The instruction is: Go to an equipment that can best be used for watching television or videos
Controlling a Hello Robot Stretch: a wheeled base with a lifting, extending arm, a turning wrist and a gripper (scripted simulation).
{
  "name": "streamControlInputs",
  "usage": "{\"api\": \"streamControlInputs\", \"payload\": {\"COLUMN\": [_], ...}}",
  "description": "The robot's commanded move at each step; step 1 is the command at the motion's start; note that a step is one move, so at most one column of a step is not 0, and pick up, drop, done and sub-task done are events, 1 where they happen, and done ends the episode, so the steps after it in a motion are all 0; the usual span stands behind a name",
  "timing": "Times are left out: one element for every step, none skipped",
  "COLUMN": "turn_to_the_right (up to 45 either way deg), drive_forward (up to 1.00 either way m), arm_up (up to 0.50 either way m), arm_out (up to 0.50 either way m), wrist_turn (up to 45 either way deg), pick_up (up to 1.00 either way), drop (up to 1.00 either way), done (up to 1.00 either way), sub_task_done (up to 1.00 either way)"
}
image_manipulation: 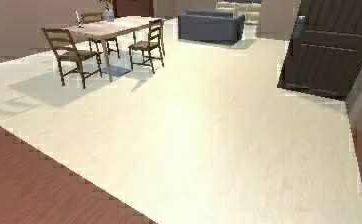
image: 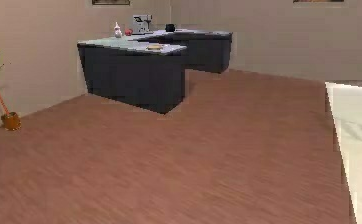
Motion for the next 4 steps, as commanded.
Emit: {"api": "streamControlInputs", "payload": {"turn_to_the_right": [45.0,45.0,18.0,0.0], "drive_forward": [0.0,0.0,0.0,1.0], "arm_up": [0.0,0.0,0.0,0.0], "arm_out": [0.0,0.0,0.0,0.0], "wrist_turn": [0.0,0.0,0.0,0.0], "pick_up": [0.0,0.0,0.0,0.0], "drop": [0.0,0.0,0.0,0.0], "done": [0.0,0.0,0.0,0.0], "sub_task_done": [0.0,0.0,0.0,0.0]}}
